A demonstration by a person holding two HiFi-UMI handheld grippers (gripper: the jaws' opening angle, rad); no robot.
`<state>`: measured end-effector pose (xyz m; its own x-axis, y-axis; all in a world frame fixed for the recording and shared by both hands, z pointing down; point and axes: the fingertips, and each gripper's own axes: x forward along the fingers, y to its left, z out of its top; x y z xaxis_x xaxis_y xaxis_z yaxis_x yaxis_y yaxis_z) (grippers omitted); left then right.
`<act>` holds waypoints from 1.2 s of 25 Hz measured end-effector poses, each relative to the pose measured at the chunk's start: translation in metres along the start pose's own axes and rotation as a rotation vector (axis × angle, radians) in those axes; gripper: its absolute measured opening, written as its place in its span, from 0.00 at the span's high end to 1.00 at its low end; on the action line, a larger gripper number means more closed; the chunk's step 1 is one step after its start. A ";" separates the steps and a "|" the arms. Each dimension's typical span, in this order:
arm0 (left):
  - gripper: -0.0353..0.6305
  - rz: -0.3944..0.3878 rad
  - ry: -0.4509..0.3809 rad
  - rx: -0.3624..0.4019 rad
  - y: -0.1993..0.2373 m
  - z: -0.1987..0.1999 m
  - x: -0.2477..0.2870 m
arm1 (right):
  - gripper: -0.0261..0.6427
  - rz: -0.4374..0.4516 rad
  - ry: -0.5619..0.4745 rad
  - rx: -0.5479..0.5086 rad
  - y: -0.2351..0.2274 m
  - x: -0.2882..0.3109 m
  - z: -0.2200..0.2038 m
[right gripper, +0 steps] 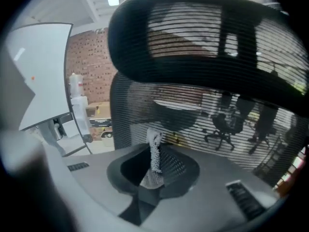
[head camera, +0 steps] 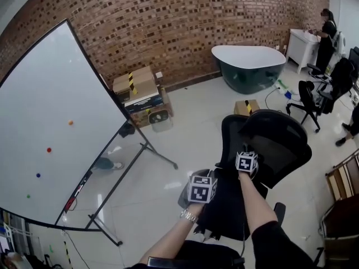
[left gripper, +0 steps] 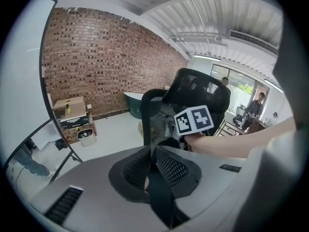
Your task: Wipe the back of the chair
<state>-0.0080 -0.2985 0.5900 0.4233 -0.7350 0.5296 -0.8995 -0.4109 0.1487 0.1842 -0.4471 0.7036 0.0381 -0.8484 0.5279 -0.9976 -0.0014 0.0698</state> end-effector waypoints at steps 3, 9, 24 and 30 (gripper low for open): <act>0.89 -0.036 -0.014 -0.004 -0.008 0.005 0.008 | 0.89 -0.106 0.005 0.006 -0.069 -0.025 -0.021; 0.89 -0.103 -0.015 0.003 -0.037 0.011 0.021 | 0.89 -0.347 0.080 0.057 -0.219 -0.085 -0.080; 0.89 -0.071 -0.014 0.019 -0.027 0.019 0.008 | 0.89 0.105 0.002 0.087 0.010 -0.025 -0.036; 0.89 -0.010 -0.019 0.014 -0.004 0.015 -0.007 | 0.89 0.233 0.087 -0.007 0.092 0.019 -0.044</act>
<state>-0.0057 -0.2994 0.5730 0.4341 -0.7412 0.5120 -0.8938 -0.4255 0.1418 0.0958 -0.4403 0.7576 -0.1879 -0.7763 0.6017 -0.9795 0.1934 -0.0564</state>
